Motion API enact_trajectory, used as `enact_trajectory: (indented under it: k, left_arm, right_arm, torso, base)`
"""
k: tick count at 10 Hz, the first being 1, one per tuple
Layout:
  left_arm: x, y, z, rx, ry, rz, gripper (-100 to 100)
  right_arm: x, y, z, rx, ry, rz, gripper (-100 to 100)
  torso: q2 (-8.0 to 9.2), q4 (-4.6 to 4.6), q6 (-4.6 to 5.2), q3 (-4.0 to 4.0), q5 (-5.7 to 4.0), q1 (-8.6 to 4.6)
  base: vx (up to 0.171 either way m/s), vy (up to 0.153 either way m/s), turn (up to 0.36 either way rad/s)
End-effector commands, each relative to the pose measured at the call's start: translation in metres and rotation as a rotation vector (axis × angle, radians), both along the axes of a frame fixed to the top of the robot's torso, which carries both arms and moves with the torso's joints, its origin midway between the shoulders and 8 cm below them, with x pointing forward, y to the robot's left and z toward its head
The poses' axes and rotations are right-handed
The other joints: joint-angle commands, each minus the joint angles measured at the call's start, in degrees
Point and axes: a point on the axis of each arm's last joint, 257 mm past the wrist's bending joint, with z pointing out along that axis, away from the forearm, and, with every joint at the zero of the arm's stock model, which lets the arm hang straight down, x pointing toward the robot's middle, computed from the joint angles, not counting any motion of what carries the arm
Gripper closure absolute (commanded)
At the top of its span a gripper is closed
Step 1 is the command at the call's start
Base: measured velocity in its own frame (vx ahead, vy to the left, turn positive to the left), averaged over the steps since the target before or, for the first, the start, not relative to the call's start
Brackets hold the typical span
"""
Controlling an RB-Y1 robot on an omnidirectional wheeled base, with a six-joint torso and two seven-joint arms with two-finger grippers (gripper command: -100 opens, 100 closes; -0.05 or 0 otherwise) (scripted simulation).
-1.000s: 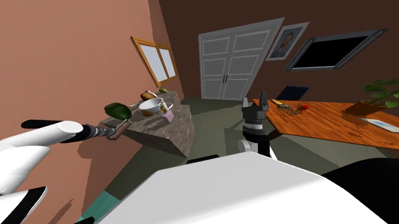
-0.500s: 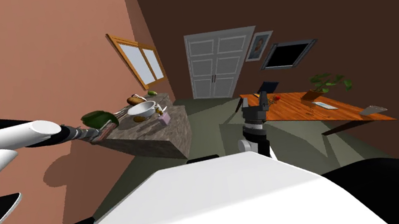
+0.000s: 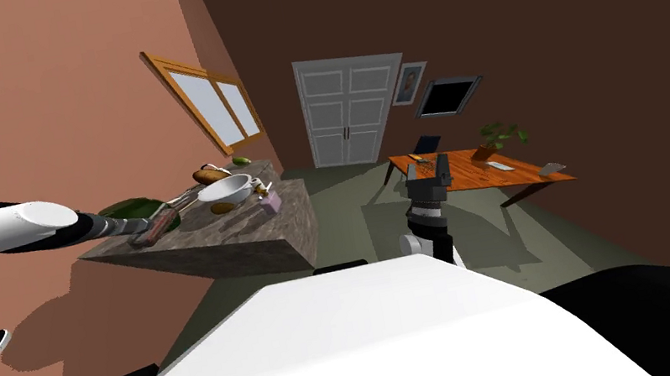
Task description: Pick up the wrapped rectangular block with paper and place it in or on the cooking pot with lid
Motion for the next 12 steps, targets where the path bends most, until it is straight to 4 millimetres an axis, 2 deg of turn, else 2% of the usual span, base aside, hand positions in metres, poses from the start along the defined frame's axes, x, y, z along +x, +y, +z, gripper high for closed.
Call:
enact_trajectory:
  k: [1,2,4,5,7,8,10,11,12]
  left_arm:
    - [-0.012,0.012,0.013,0.004,-0.011,0.053,100]
    - [-0.012,0.012,0.013,0.0,-0.015,0.059,100]
    - [-0.033,0.032,0.031,0.005,-0.028,0.148,100]
    - [-0.033,0.032,0.031,0.003,-0.03,0.152,100]
    - [-0.052,0.047,0.045,0.003,-0.041,0.236,100]
    - [-0.052,0.047,0.045,0.003,-0.041,0.236,100]
    - [-0.07,0.058,0.054,0.002,-0.045,0.309,100]
    - [-0.07,0.058,0.054,0.002,-0.045,0.309,100]
    - [-0.078,0.062,0.057,0.001,-0.043,0.342,100]
  right_arm:
    - [0.0,0.0,0.0,0.0,0.0,0.0,0]
    - [0.0,0.0,0.0,0.0,0.0,0.0,0]
    - [0.0,0.0,0.0,0.0,0.0,0.0,0]
    - [0.0,0.0,0.0,0.0,0.0,0.0,0]
    - [0.0,0.0,0.0,0.0,0.0,0.0,0]
    - [0.0,0.0,0.0,0.0,0.0,0.0,0]
    - [0.0,0.0,0.0,0.0,0.0,0.0,0]
    - [0.0,0.0,0.0,0.0,0.0,0.0,0]
    - [0.0,0.0,0.0,0.0,0.0,0.0,0]
  torso:
    - [0.0,0.0,0.0,0.0,0.0,0.0]
    - [0.12,0.04,0.01,0.08,-0.03,0.12]
    - [0.15,0.06,0.02,0.1,-0.04,0.12]
    - [0.29,0.11,-0.02,0.19,-0.05,0.29]
    - [-0.03,0.04,0.14,0.01,-0.05,0.17]
    - [0.07,0.06,0.08,0.06,-0.06,0.27]
    - [0.02,0.06,0.04,0.04,-0.09,0.11]
    - [0.07,0.08,0.05,0.08,-0.09,0.21]
    - [-0.01,0.07,-0.02,0.04,-0.08,0.08]
  base:
    - [-0.08,0.154,-0.338]
    - [-0.073,0.13,-0.256]
    - [-0.099,0.184,-0.367]
    - [-0.089,0.175,-0.397]
    - [-0.074,0.195,-0.476]
    - [-0.087,0.171,-0.334]
    - [-0.098,0.179,-0.376]
    - [-0.076,0.152,-0.291]
    - [-0.079,0.134,-0.414]
